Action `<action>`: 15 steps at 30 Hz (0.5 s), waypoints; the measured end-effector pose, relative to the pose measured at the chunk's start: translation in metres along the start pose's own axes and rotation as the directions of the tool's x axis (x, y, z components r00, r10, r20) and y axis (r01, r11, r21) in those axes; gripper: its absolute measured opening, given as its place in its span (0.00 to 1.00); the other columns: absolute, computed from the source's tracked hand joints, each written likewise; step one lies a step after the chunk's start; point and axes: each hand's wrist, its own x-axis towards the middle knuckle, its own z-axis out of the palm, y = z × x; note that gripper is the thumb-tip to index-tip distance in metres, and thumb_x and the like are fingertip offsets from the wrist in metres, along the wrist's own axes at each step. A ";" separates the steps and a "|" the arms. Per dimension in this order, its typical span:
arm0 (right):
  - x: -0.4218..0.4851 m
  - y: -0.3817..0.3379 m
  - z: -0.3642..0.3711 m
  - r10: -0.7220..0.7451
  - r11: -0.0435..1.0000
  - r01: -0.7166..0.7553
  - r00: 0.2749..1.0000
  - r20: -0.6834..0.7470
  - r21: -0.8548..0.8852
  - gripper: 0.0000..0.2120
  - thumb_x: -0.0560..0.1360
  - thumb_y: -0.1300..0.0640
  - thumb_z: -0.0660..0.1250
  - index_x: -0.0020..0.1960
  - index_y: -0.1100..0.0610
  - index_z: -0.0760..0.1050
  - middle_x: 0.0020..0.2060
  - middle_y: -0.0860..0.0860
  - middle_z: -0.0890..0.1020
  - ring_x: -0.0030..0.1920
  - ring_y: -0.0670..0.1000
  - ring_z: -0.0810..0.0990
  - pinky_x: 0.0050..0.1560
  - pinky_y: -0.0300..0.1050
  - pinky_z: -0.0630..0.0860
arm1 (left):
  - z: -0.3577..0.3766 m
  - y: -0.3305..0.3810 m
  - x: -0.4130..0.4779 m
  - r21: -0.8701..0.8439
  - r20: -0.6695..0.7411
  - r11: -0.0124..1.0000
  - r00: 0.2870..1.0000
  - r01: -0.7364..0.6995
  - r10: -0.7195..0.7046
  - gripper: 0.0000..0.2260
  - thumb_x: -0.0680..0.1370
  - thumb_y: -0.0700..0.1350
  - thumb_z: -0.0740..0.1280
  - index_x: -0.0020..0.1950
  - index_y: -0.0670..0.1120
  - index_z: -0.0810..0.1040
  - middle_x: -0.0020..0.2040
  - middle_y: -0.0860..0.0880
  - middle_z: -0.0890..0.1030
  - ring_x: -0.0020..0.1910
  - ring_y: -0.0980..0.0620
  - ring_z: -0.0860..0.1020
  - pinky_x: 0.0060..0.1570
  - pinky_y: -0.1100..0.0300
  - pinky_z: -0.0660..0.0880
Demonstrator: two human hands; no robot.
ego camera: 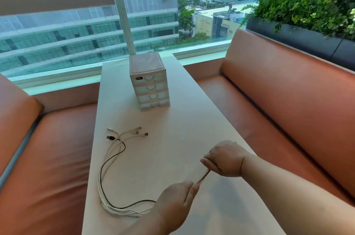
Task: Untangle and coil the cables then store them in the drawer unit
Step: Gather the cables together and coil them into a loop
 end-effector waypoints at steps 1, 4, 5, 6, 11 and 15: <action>0.001 0.003 0.003 -0.016 1.000 0.016 1.000 -0.003 -0.005 0.37 0.73 0.39 0.30 0.45 0.53 0.75 0.43 0.54 0.82 0.41 0.60 0.78 0.38 0.48 0.72 | 0.001 -0.004 -0.002 0.007 0.009 1.000 1.000 0.014 -0.014 0.18 0.80 0.59 0.48 0.34 0.52 0.62 0.31 0.54 0.67 0.36 0.52 0.67 0.37 0.57 0.61; 0.005 0.010 0.011 -0.038 0.999 0.038 0.999 0.018 -0.020 0.40 0.70 0.36 0.27 0.44 0.53 0.76 0.42 0.54 0.82 0.41 0.60 0.79 0.41 0.48 0.71 | 0.003 -0.012 -0.002 0.025 0.029 0.997 0.997 0.074 -0.075 0.19 0.78 0.61 0.46 0.34 0.52 0.63 0.31 0.54 0.69 0.36 0.52 0.69 0.40 0.55 0.64; 0.005 0.012 0.011 -0.040 0.999 0.041 0.999 0.026 -0.030 0.40 0.70 0.35 0.28 0.44 0.53 0.76 0.42 0.54 0.82 0.41 0.59 0.79 0.40 0.47 0.69 | 0.004 -0.015 -0.001 0.021 0.032 0.996 0.995 0.090 -0.090 0.20 0.77 0.62 0.45 0.34 0.52 0.64 0.32 0.54 0.69 0.37 0.52 0.70 0.40 0.55 0.65; 0.006 0.015 0.010 -0.043 0.998 0.044 0.999 0.030 -0.042 0.41 0.70 0.34 0.28 0.44 0.53 0.75 0.41 0.53 0.82 0.41 0.59 0.79 0.40 0.47 0.69 | 0.005 -0.016 -0.001 0.011 0.035 0.995 0.994 0.100 -0.100 0.20 0.78 0.62 0.46 0.34 0.52 0.64 0.32 0.54 0.70 0.37 0.52 0.70 0.41 0.55 0.66; 0.000 0.028 -0.006 0.049 0.992 -0.036 0.993 0.110 -0.119 0.34 0.78 0.34 0.37 0.47 0.53 0.76 0.43 0.53 0.82 0.39 0.57 0.74 0.36 0.46 0.65 | 0.012 -0.027 -0.007 0.004 0.088 0.989 0.985 0.150 -0.149 0.19 0.79 0.61 0.47 0.34 0.51 0.64 0.32 0.54 0.69 0.38 0.52 0.69 0.40 0.57 0.65; 0.003 0.031 -0.012 0.080 0.984 -0.063 0.992 0.102 -0.165 0.29 0.81 0.38 0.43 0.43 0.53 0.77 0.39 0.53 0.82 0.36 0.57 0.73 0.41 0.47 0.73 | 0.014 -0.025 -0.006 -0.016 0.098 0.989 0.985 0.147 -0.145 0.19 0.79 0.59 0.48 0.34 0.51 0.64 0.31 0.55 0.68 0.37 0.53 0.68 0.39 0.57 0.63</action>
